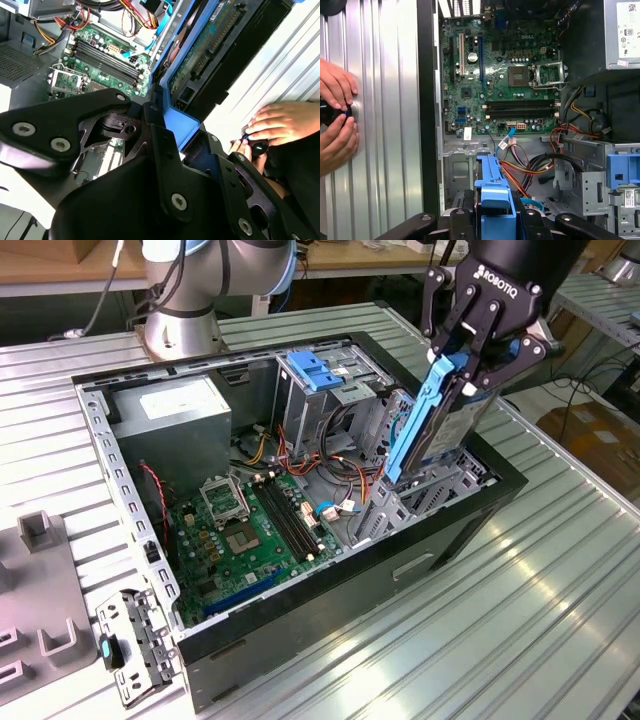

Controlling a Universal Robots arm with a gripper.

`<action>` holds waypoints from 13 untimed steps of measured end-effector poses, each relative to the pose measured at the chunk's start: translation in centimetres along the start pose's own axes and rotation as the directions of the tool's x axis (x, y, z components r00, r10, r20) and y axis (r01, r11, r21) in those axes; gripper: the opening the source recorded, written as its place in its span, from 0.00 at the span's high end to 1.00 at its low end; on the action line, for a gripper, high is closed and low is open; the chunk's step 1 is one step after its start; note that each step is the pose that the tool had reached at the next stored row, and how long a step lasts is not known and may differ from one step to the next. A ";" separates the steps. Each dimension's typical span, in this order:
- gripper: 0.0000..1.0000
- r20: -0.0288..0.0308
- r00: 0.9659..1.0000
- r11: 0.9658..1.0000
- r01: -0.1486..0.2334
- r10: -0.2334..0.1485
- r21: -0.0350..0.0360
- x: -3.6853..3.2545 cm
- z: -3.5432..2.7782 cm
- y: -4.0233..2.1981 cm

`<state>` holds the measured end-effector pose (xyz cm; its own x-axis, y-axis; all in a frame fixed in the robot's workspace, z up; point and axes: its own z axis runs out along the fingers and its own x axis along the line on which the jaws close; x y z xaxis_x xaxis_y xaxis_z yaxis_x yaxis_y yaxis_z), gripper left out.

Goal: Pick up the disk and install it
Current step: 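Insert the disk into the insertion slot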

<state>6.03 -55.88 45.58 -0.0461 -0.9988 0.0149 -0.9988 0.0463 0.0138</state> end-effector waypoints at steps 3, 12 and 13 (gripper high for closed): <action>0.63 0.000 1.000 1.000 0.000 0.000 0.000 -0.01 0.26 -0.09; 0.63 0.000 1.000 1.000 0.000 0.000 0.000 -0.03 1.28 -0.20; 0.63 0.000 1.000 1.000 0.000 0.000 0.000 -0.03 1.36 -0.21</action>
<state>6.21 -55.88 44.22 -0.0462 -0.9988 0.0152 -0.9988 0.0464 0.0138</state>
